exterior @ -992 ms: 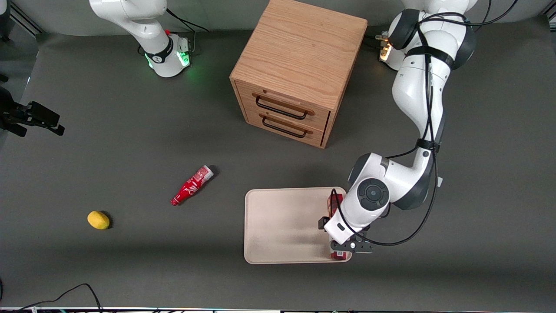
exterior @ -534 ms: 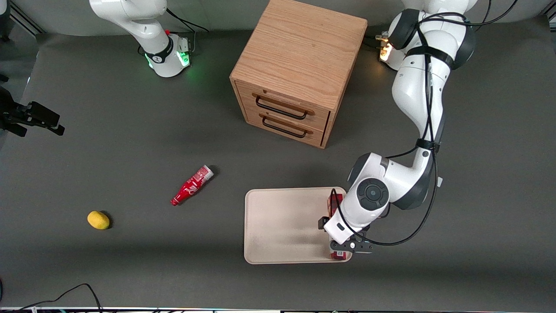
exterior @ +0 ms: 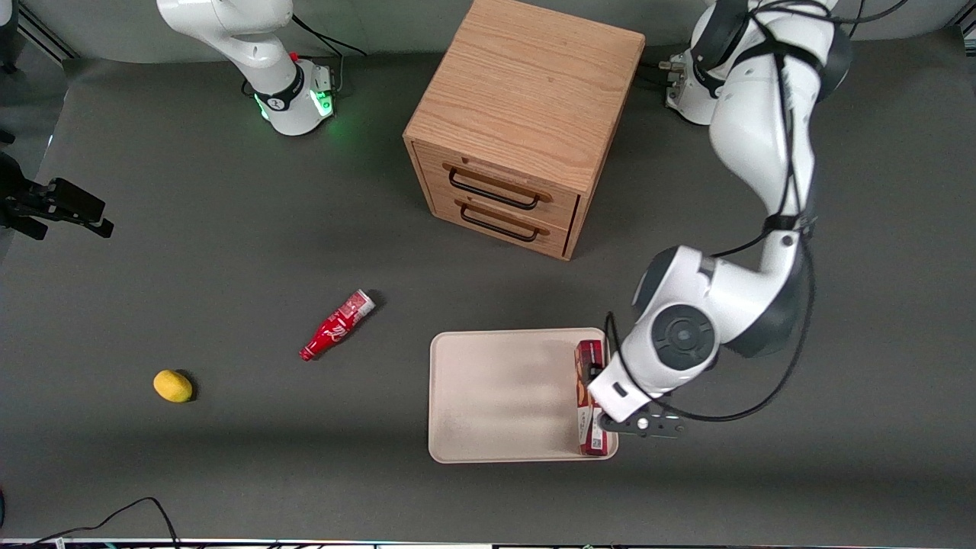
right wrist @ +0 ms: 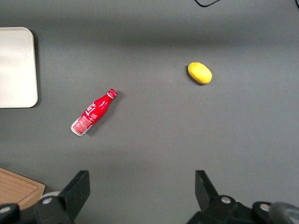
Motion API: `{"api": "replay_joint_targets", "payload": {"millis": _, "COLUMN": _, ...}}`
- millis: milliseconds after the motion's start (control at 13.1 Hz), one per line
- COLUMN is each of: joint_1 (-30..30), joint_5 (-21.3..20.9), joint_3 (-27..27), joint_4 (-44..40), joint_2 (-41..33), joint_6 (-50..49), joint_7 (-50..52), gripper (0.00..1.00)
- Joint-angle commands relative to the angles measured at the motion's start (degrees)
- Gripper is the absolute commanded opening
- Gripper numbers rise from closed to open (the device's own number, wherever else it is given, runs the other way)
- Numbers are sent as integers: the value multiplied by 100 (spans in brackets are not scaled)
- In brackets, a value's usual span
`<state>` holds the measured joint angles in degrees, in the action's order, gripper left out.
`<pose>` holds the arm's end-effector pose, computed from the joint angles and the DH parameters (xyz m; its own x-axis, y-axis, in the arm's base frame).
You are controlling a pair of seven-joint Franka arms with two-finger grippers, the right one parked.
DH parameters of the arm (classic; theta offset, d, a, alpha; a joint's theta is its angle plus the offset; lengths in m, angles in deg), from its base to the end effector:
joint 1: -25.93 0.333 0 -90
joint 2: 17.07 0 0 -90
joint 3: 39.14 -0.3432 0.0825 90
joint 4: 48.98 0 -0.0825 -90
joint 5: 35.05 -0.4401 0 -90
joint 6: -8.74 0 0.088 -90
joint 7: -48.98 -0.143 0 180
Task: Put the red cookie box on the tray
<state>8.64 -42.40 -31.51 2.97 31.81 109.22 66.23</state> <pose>0.7911 -0.3052 0.3544 0.9937 -0.1119 0.0069 -0.1117 -0.9934 -0.0250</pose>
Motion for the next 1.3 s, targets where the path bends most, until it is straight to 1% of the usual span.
{"api": "replay_joint_targets", "payload": {"millis": 0, "joint_1": 637, "joint_5": 154, "joint_3": 80, "joint_4": 1320, "joint_2": -1288, "joint_6": -214, "joint_7": -843, "gripper": 100}}
{"api": "replay_joint_targets", "payload": {"millis": 76, "joint_1": 874, "joint_5": 277, "joint_3": 71, "joint_4": 2005, "joint_2": -1798, "joint_6": 4, "joint_7": -994, "gripper": 100}}
{"api": "replay_joint_targets", "payload": {"millis": 229, "joint_1": 1331, "joint_5": 305, "joint_3": 71, "joint_4": 3342, "joint_2": -2757, "joint_6": 418, "joint_7": -1450, "gripper": 100}}
{"api": "replay_joint_targets", "payload": {"millis": 305, "joint_1": 1559, "joint_5": 331, "joint_3": 71, "joint_4": 3817, "joint_2": -3127, "joint_6": 489, "joint_7": -1565, "gripper": 100}}
{"api": "replay_joint_targets", "payload": {"millis": 458, "joint_1": 1999, "joint_5": 357, "joint_3": 71, "joint_4": 4286, "joint_2": -3647, "joint_6": 394, "joint_7": -1925, "gripper": 100}}
{"api": "replay_joint_targets", "payload": {"millis": 611, "joint_1": 2500, "joint_5": 611, "joint_3": 63, "joint_4": 4323, "joint_2": -3955, "joint_6": 35, "joint_7": -2443, "gripper": 100}}
{"api": "replay_joint_targets", "payload": {"millis": 840, "joint_1": 2791, "joint_5": 595, "joint_3": 10, "joint_4": 4227, "joint_2": -4360, "joint_6": -580, "joint_7": -2727, "gripper": 100}}
{"api": "replay_joint_targets", "payload": {"millis": 916, "joint_1": 2871, "joint_5": 543, "joint_3": 53, "joint_4": 3974, "joint_2": -4369, "joint_6": -878, "joint_7": -2727, "gripper": 100}}
{"api": "replay_joint_targets", "payload": {"millis": 1069, "joint_1": 2784, "joint_5": 533, "joint_3": -7, "joint_4": 3516, "joint_2": -4247, "joint_6": -1293, "joint_7": -2727, "gripper": 100}}
{"api": "replay_joint_targets", "payload": {"millis": 1221, "joint_1": 2565, "joint_5": 481, "joint_3": -51, "joint_4": 3427, "joint_2": -4229, "joint_6": -1347, "joint_7": -2622, "gripper": 100}}
